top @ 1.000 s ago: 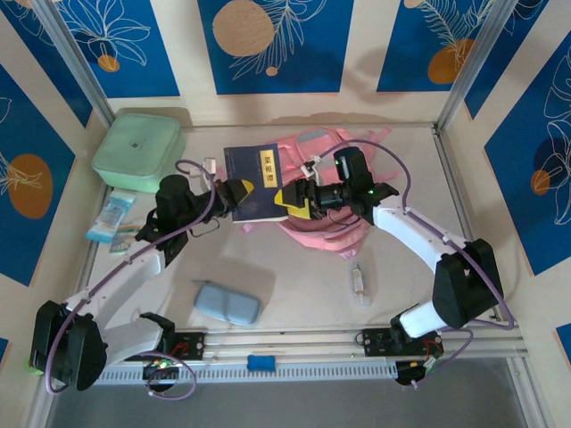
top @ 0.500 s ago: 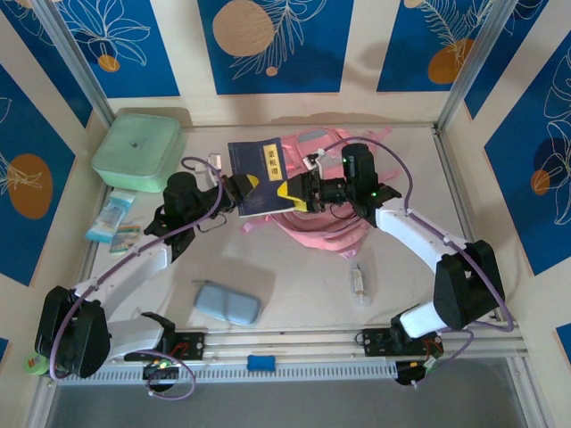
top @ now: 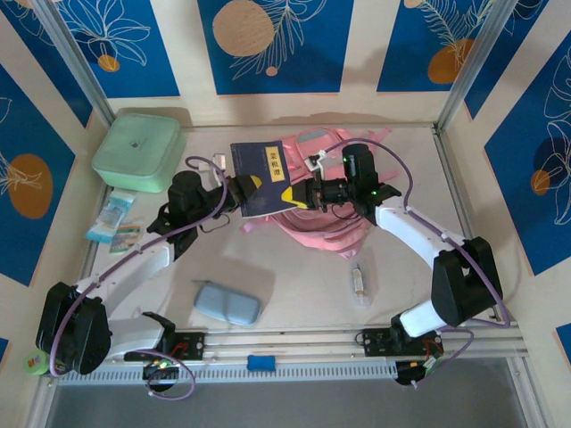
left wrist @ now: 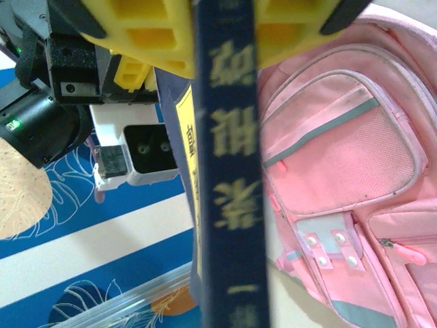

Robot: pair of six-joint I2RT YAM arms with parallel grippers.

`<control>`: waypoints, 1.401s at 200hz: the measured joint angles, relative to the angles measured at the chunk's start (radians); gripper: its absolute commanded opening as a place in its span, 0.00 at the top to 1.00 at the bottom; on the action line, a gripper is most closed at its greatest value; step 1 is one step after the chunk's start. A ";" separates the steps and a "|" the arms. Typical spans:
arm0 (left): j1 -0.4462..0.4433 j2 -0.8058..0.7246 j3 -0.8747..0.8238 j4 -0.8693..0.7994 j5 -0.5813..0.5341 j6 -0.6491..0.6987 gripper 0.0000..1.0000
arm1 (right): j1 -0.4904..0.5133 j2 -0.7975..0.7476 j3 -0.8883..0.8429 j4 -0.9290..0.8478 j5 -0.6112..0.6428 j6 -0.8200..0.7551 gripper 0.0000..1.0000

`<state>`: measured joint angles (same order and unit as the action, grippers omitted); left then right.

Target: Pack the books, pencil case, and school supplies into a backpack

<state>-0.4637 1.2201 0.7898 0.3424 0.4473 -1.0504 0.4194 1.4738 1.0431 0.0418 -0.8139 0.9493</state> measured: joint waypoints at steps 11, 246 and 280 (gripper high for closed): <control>-0.006 0.001 0.011 -0.037 -0.001 0.042 0.59 | -0.008 -0.007 0.004 -0.051 0.017 -0.035 1.00; -0.406 0.930 0.953 -0.680 -0.486 1.192 0.32 | -0.625 -0.483 -0.107 -0.843 0.502 -0.296 1.00; -0.406 1.009 1.030 -0.714 -0.549 1.210 0.48 | -0.629 -0.482 -0.111 -0.842 0.484 -0.296 1.00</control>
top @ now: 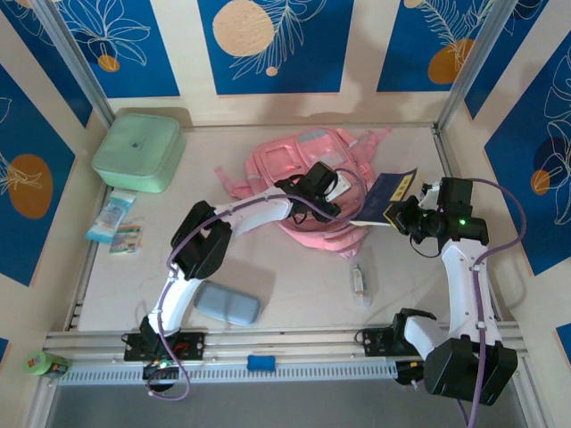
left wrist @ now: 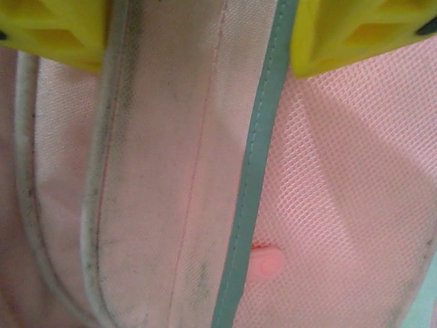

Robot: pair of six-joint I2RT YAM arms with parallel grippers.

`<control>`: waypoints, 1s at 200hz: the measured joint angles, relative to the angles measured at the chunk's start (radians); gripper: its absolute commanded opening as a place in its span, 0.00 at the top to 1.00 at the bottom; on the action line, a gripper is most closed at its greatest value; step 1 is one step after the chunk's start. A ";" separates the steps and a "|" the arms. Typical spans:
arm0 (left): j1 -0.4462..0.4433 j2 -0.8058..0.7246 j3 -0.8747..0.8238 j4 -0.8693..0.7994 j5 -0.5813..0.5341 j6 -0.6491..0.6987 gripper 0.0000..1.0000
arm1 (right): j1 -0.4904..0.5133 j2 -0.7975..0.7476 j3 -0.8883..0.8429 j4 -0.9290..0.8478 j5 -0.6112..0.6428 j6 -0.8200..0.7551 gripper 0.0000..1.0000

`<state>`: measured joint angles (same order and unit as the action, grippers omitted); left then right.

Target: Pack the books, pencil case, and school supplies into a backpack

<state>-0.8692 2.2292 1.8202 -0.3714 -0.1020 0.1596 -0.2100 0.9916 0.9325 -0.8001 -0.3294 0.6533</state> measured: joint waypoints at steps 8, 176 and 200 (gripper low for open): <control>0.000 0.003 0.002 -0.005 -0.009 0.006 0.56 | 0.000 0.000 0.000 0.000 -0.006 0.000 1.00; 0.089 -0.320 -0.114 -0.114 -0.108 -0.154 1.00 | 0.142 0.086 0.068 -0.035 -0.124 -0.068 1.00; 0.103 -0.355 -0.114 -0.145 -0.108 -0.187 1.00 | 0.186 0.085 0.062 -0.033 -0.138 -0.070 1.00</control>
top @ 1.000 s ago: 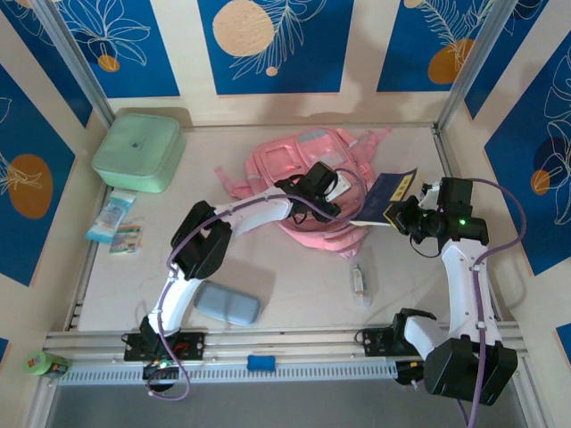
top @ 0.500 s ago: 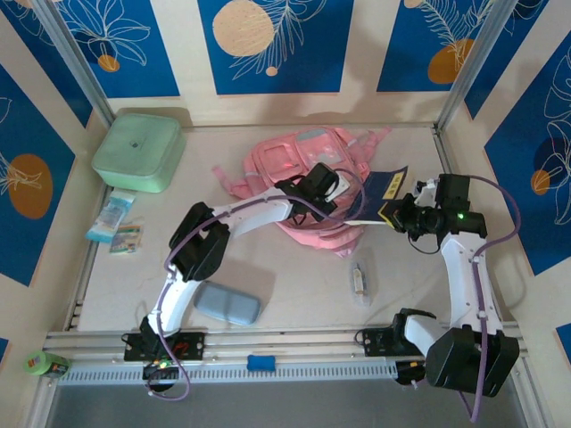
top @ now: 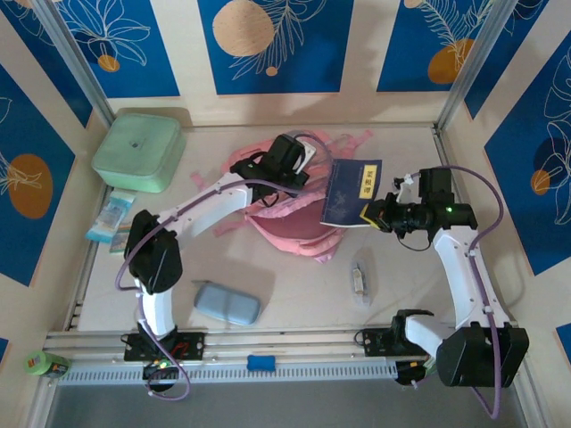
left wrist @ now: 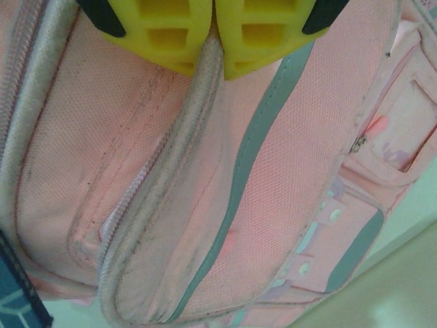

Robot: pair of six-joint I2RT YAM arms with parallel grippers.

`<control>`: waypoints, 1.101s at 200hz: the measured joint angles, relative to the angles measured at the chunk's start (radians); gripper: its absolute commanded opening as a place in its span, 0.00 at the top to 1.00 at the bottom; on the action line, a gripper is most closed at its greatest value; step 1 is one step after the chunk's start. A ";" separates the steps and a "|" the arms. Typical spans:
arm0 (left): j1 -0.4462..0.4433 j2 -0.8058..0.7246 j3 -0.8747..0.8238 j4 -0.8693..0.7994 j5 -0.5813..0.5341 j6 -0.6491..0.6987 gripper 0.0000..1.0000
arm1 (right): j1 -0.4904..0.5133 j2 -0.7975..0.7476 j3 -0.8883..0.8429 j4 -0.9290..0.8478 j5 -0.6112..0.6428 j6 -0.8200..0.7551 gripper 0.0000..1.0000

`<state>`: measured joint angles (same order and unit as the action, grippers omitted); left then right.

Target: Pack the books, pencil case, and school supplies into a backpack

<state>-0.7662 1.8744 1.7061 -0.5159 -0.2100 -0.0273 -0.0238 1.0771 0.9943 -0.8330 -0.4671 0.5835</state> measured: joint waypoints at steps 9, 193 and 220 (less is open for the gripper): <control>0.005 -0.006 0.000 -0.010 0.002 -0.010 1.00 | 0.014 0.000 -0.010 0.011 -0.010 0.002 1.00; 0.038 -0.011 0.102 -0.129 -0.006 -0.070 1.00 | 0.093 -0.105 -0.134 0.048 0.039 0.087 1.00; 0.041 -0.013 0.102 -0.128 0.004 -0.075 1.00 | 0.190 0.034 -0.111 0.124 0.010 0.122 1.00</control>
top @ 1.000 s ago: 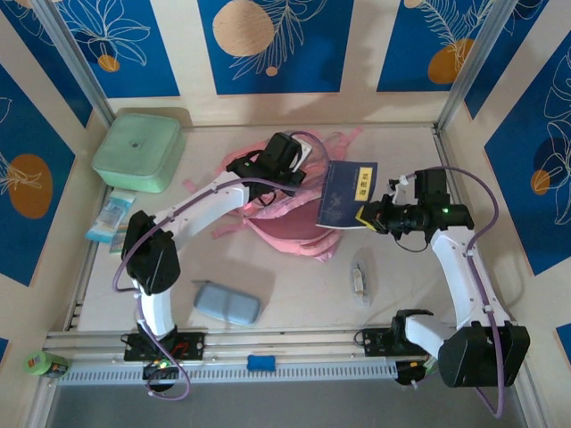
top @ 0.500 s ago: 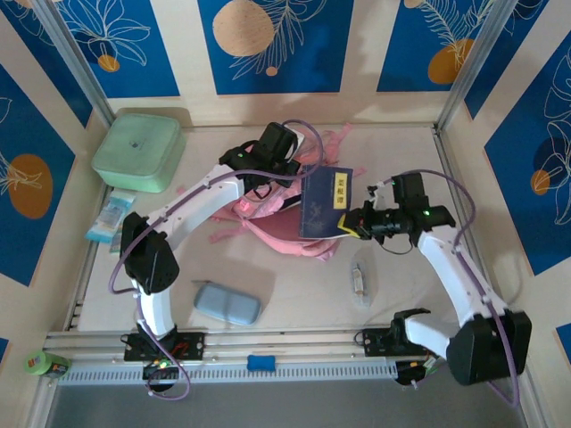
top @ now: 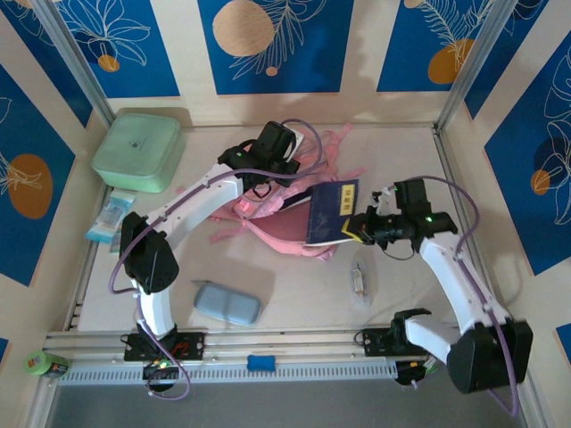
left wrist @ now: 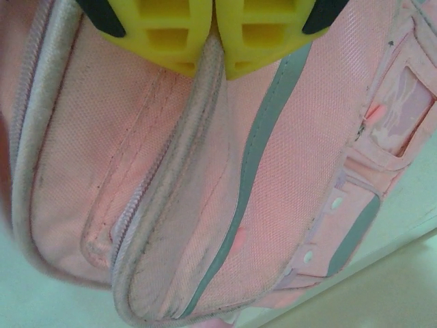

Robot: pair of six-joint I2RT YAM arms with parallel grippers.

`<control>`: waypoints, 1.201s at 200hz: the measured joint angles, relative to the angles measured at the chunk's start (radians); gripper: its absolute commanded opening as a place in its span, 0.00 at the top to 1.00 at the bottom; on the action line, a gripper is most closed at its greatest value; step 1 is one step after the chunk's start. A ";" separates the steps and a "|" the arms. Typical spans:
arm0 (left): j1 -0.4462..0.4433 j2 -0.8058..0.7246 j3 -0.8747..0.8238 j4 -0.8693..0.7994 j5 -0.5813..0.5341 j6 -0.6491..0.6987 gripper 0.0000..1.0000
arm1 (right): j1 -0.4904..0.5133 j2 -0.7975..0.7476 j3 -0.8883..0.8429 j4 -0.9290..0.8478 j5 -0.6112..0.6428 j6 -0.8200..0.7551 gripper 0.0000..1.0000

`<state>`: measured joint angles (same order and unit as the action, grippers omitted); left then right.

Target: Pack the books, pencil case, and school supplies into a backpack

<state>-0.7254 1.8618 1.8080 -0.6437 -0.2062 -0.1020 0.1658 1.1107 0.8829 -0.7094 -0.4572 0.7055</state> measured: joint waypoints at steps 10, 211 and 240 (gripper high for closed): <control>0.002 -0.002 0.000 0.000 -0.001 -0.005 1.00 | 0.041 0.058 0.027 0.003 0.013 0.009 1.00; 0.061 -0.053 -0.066 0.087 0.112 -0.066 1.00 | 0.139 0.631 0.275 0.481 -0.071 0.046 0.75; 0.065 -0.065 -0.098 0.108 0.133 -0.078 1.00 | 0.083 0.686 0.275 0.454 -0.071 -0.008 0.59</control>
<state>-0.6601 1.7966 1.7103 -0.5362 -0.0731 -0.1802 0.2485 1.7966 1.1584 -0.2558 -0.5278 0.6975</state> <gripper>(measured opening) 0.061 0.363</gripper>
